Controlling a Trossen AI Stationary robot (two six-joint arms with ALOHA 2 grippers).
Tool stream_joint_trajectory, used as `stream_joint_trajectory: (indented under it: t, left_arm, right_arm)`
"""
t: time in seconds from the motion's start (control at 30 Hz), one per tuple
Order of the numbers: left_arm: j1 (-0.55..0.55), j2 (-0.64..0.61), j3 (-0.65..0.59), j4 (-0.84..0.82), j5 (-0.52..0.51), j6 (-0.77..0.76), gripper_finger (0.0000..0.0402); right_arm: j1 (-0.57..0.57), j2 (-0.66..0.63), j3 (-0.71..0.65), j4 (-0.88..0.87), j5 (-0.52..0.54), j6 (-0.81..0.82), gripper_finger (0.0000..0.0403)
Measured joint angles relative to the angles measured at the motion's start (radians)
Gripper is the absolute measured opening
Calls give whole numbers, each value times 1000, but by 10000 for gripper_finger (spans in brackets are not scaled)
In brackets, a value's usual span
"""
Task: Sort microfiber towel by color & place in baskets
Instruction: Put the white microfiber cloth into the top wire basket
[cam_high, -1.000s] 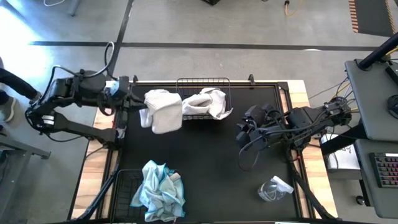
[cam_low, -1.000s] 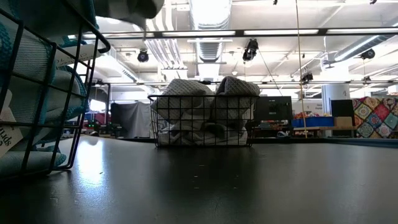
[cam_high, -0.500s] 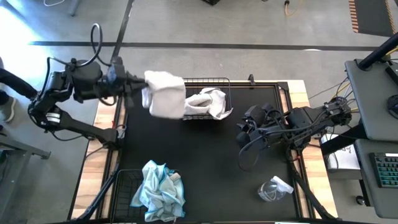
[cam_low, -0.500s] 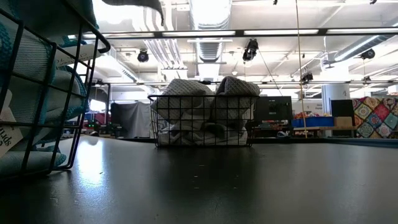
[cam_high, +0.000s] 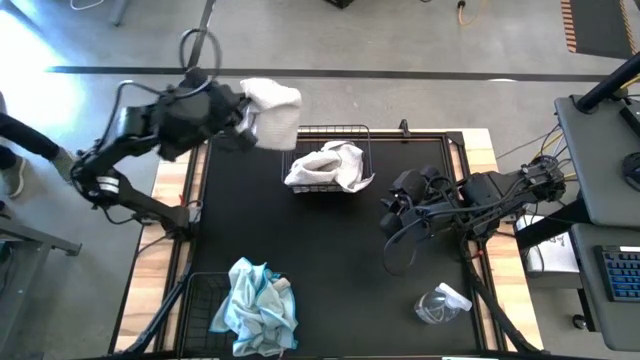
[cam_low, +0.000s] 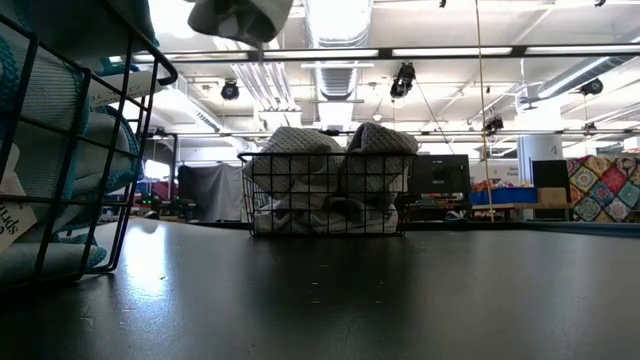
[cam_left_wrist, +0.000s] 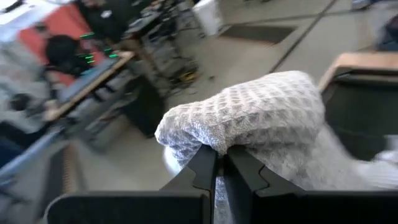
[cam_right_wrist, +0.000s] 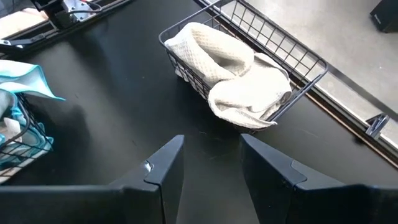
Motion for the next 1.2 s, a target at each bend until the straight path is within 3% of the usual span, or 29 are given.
stream_joint_trajectory:
  t: [0.33, 0.63, 0.97, 1.2]
  left_arm:
    - [108, 185, 163, -30, -62, 30, 3]
    - [129, 334, 307, -175, -294, 24, 3]
    - [129, 425, 379, -254, -285, -7, 7]
    - [131, 445, 372, -289, -114, -90, 7]
  right_arm:
    - [0, 0, 0, 0, -1, -7, 146]
    - [0, 0, 0, -1, -10, -7, 146]
    - [0, 0, 0, 0, -11, 24, 146]
    - [0, 0, 0, 0, -11, 60, 146]
